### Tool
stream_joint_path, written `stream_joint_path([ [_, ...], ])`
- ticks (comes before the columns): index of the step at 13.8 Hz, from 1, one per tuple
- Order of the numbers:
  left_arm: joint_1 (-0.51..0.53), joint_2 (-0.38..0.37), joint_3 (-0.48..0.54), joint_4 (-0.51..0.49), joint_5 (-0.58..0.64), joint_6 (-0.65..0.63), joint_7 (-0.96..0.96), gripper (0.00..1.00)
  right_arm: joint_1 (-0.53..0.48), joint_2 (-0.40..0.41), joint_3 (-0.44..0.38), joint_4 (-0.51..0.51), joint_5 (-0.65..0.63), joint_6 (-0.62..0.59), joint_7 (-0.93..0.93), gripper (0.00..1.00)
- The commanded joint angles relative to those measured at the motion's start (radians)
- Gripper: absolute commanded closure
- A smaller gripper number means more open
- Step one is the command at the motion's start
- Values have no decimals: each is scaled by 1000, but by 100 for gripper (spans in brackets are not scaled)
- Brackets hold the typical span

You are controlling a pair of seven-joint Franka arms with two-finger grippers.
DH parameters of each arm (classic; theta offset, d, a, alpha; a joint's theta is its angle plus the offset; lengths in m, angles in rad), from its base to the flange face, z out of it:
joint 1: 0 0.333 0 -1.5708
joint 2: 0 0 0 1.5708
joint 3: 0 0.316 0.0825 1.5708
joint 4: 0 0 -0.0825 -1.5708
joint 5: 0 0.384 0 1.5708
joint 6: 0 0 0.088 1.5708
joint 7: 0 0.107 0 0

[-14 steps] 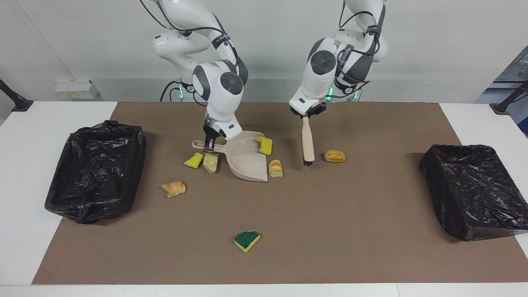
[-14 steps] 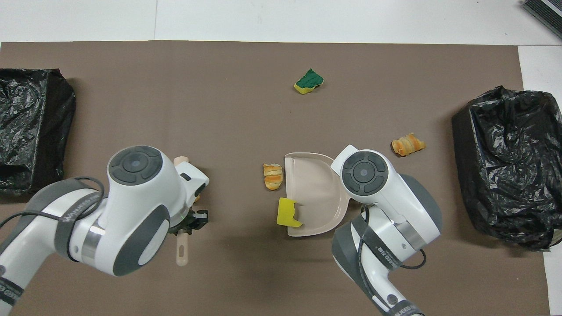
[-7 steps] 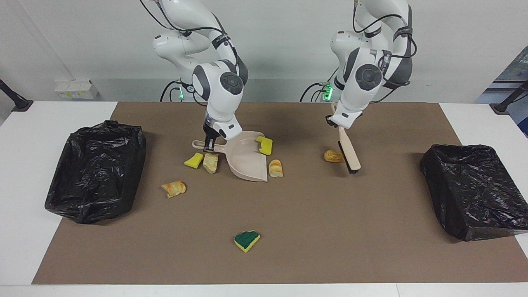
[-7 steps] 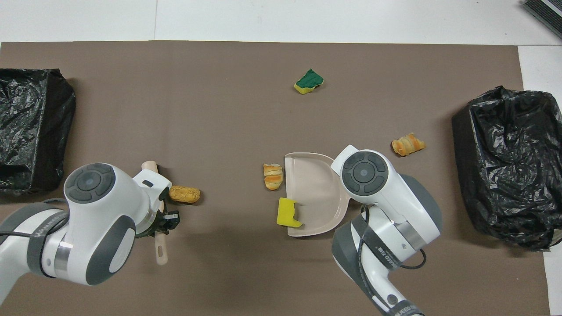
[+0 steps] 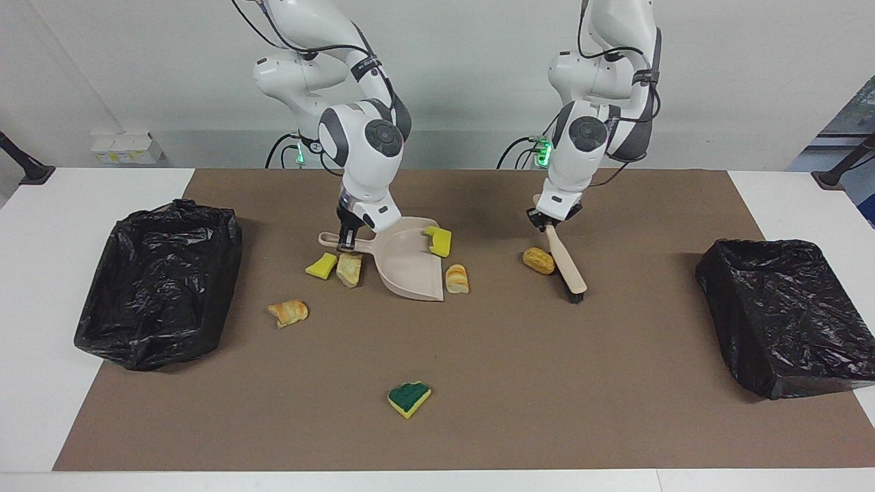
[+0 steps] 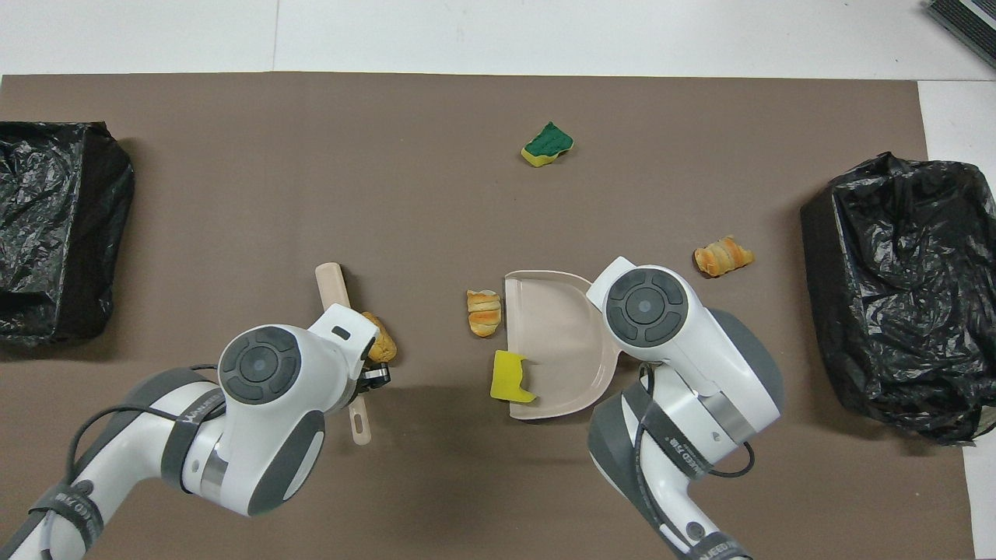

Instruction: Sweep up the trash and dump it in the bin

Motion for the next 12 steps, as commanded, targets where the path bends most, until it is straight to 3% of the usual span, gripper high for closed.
stream_joint_path([
  [1,-83,82,10,79,-73,37,-7,100,-6,-25,8,-26,19,8,30,100],
  [7,-254,112,2,111,-149,132,-6,100,-6,-25,8,-24,19,8,30,100],
  [12,-286,184,-82,289,-162,126,-12,100,-12,-23,8,-23,19,8,31,100],
])
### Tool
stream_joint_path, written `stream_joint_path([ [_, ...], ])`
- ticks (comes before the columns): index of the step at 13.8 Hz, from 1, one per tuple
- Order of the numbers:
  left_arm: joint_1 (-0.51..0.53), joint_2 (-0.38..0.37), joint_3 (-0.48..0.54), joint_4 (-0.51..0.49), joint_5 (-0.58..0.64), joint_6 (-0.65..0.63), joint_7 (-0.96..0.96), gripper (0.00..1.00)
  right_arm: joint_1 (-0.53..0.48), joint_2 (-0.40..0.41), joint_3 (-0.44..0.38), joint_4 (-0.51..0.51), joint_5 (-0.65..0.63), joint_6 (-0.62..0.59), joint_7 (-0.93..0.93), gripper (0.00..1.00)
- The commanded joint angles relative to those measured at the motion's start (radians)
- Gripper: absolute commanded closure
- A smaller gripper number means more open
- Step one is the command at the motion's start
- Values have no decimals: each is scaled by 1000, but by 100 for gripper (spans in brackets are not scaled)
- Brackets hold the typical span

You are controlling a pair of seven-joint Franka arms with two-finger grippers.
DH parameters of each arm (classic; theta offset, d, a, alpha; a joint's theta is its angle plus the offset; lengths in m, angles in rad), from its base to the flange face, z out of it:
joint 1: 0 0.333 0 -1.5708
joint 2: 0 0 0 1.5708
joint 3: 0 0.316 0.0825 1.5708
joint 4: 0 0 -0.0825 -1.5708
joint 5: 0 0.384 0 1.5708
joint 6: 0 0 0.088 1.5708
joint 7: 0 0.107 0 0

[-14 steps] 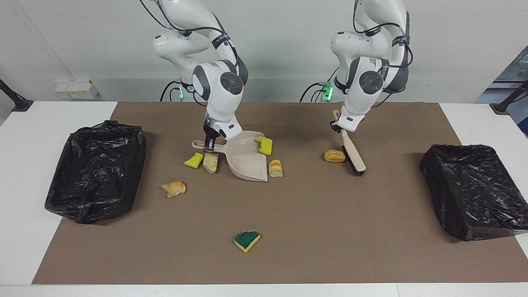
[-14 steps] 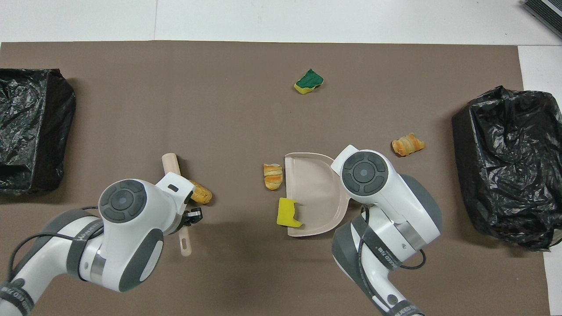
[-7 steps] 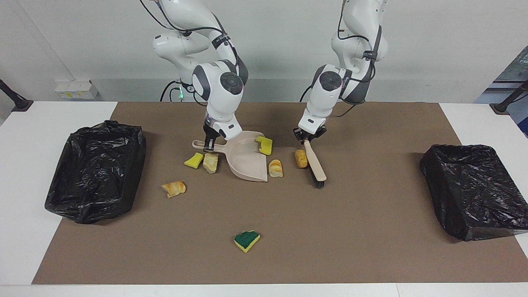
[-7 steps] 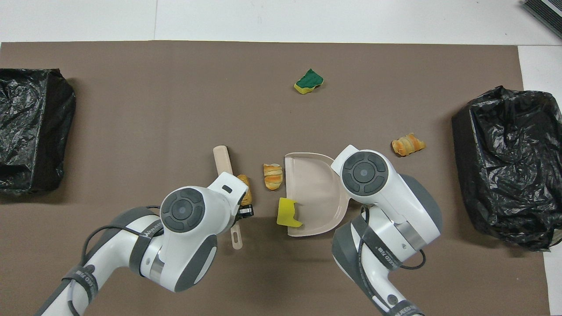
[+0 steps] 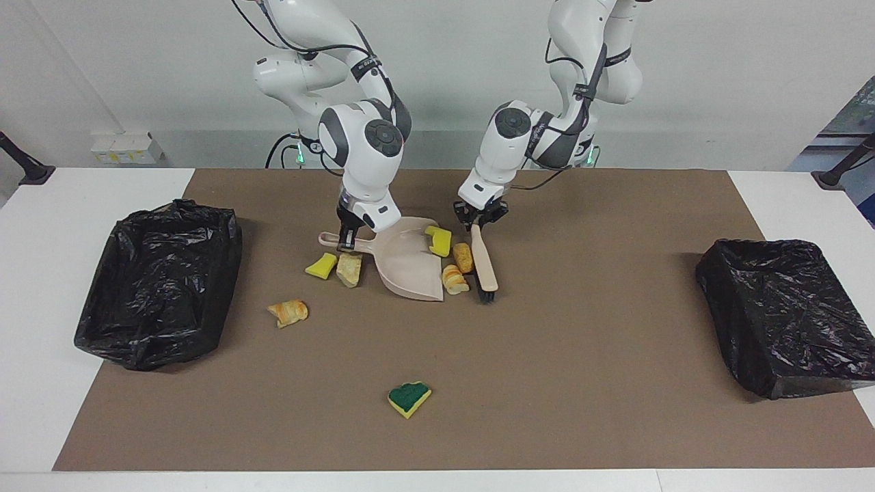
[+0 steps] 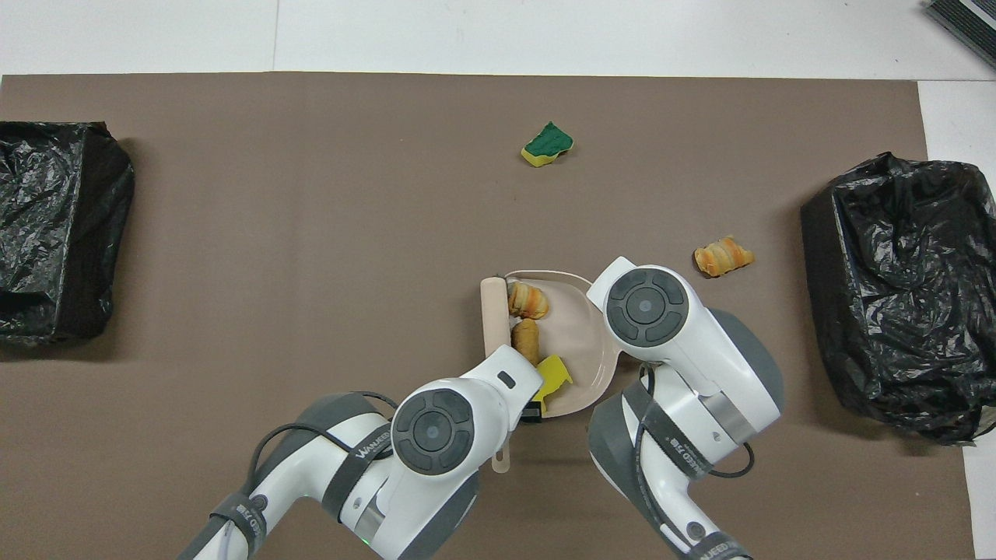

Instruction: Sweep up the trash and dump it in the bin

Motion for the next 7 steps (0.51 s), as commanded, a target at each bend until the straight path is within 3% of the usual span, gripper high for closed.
stream_joint_path([
  [1,-8,58,-20,114,-18,-6,-7,100,-12,-23,8,-22,15,9,30,100],
  [3,-10,43,-20,118,-21,-36,-12,100,-12,-23,8,-22,17,9,33,100],
  [7,-4,-5,-17,116,-21,-271,-56,100,-29,-21,8,-24,15,9,4,100],
])
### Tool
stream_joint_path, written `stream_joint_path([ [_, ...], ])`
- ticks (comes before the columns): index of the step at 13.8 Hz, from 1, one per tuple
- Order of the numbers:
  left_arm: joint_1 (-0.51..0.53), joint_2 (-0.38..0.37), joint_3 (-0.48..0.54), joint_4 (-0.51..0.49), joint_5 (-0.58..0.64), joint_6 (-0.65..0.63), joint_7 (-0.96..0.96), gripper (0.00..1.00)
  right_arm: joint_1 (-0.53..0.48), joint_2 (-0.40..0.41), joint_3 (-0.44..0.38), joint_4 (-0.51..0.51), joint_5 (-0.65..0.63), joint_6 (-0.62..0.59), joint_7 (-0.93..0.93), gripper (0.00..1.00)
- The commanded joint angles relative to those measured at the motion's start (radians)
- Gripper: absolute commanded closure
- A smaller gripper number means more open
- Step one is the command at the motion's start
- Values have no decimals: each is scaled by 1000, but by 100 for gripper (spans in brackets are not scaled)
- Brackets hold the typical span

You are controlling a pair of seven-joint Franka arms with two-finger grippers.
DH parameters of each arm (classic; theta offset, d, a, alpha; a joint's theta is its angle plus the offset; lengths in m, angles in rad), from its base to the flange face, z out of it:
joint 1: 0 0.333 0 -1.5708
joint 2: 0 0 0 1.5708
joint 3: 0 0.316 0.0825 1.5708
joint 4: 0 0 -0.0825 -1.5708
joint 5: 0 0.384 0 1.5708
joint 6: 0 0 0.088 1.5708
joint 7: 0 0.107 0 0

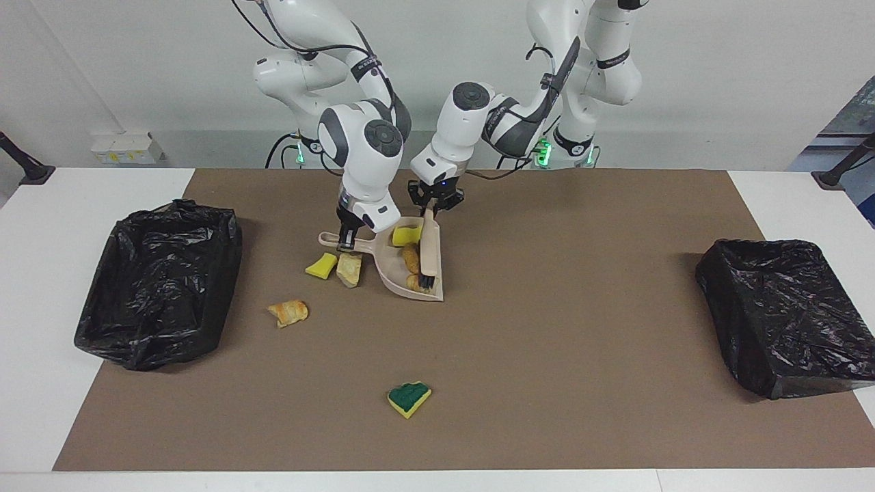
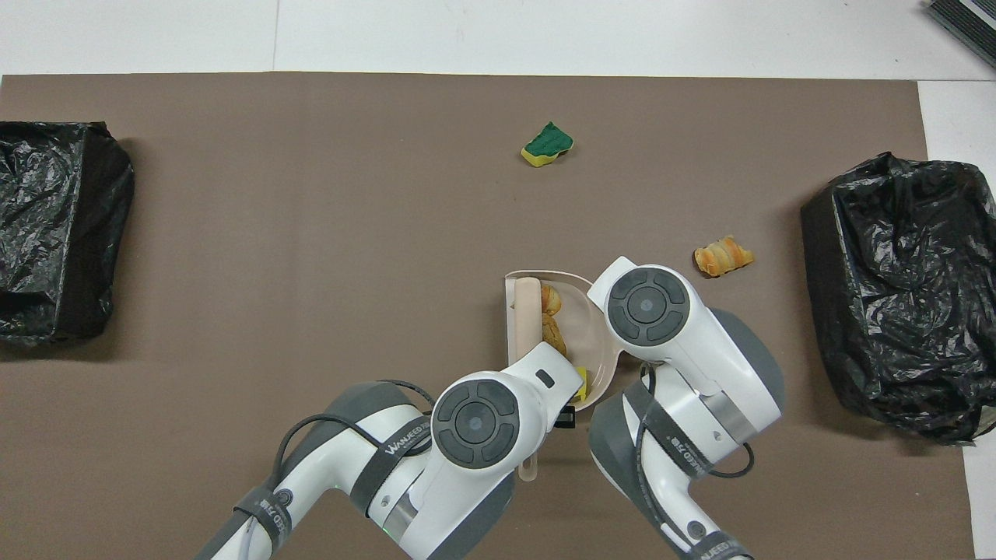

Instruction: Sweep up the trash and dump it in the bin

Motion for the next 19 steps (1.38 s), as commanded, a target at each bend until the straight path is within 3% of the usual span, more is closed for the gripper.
stream_joint_path([
  [1,2,-43,12,0,-17,-139,-45,100,-26,-21,8,-22,11,10,-9,100],
  [5,39,-130,18,-62,-8,-317,-65,100,-24,-21,8,-22,11,36,-36,100],
  [8,27,-213,15,-188,-3,-310,-67,100,-39,-40,8,-20,13,54,-99,100],
  [13,-216,-408,-2,-421,-3,-165,-290,100,-73,-96,7,-20,103,74,-211,100],
  [16,-292,-428,-7,-432,-3,-134,-358,100,-105,-106,7,-11,143,77,-284,100],
  [19,-301,-414,-8,-458,-4,-59,-361,100,-154,-107,5,18,206,77,-373,100],
])
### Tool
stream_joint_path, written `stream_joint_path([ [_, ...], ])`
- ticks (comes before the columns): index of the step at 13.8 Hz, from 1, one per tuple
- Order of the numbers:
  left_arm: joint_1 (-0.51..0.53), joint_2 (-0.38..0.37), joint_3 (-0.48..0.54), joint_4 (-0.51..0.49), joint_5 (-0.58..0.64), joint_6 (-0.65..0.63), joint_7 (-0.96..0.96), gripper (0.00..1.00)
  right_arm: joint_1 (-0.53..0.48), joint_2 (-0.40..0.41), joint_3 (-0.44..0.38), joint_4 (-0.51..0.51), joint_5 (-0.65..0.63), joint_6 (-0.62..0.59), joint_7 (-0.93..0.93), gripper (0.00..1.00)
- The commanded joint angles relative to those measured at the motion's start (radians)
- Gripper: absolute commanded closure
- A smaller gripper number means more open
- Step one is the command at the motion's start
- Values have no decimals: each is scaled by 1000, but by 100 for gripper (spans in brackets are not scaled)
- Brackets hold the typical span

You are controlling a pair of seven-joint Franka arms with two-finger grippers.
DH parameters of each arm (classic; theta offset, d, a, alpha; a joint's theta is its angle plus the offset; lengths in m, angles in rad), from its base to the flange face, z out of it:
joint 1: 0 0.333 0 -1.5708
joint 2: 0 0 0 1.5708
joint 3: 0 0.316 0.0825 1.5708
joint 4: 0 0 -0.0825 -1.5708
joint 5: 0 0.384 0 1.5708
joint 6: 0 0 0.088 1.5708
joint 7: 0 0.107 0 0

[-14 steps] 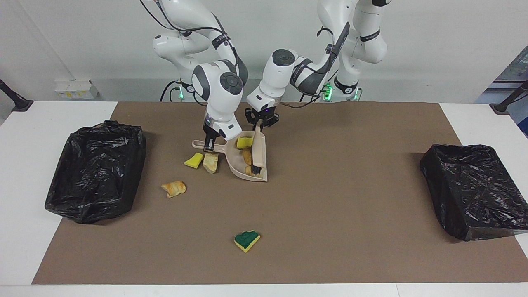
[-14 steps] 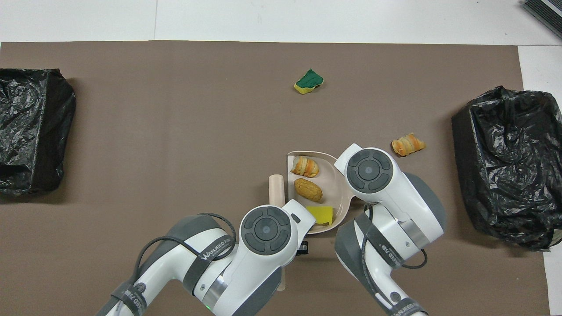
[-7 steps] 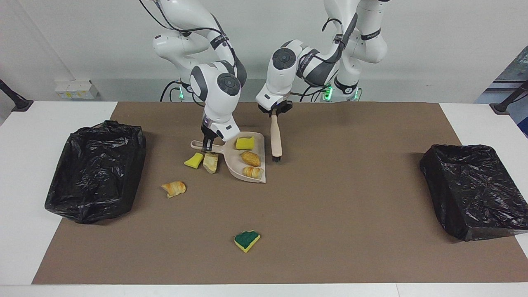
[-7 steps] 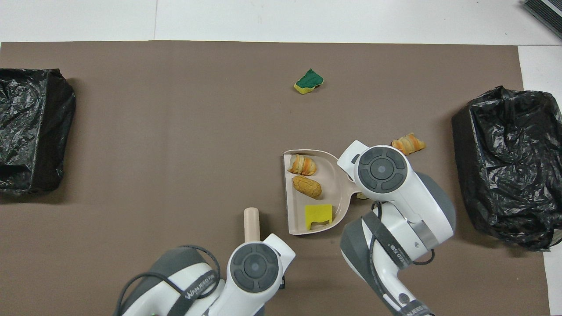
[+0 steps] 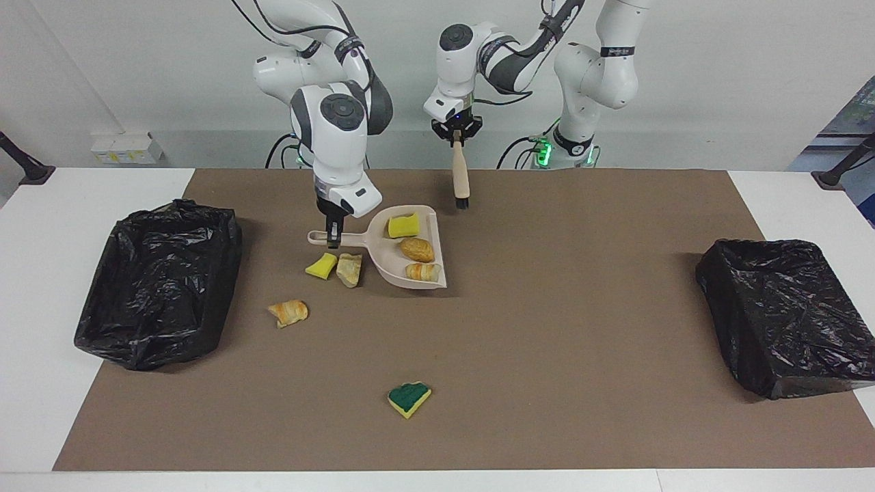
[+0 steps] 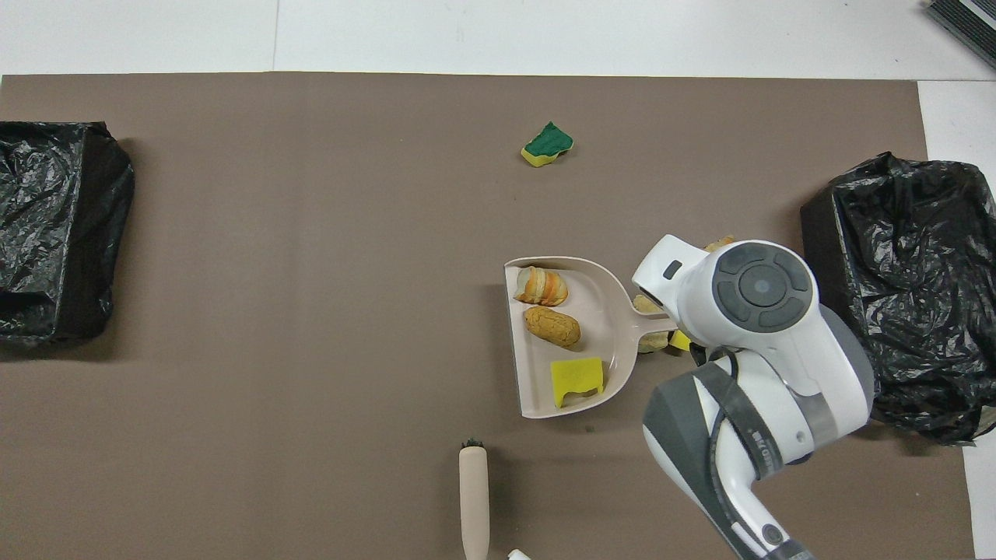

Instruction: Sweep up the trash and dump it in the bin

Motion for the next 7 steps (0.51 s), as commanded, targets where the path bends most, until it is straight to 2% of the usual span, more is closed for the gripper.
stream_joint_path([
  [1,-12,-13,14,-43,-4,75,-4,100,-65,-13,7,22,79,16,-101,100],
  [4,-3,1,14,-45,-13,108,6,100,-155,-6,5,60,179,15,-212,100],
  [7,2,19,16,-45,-17,121,36,100,-241,-4,4,68,366,15,-344,100],
])
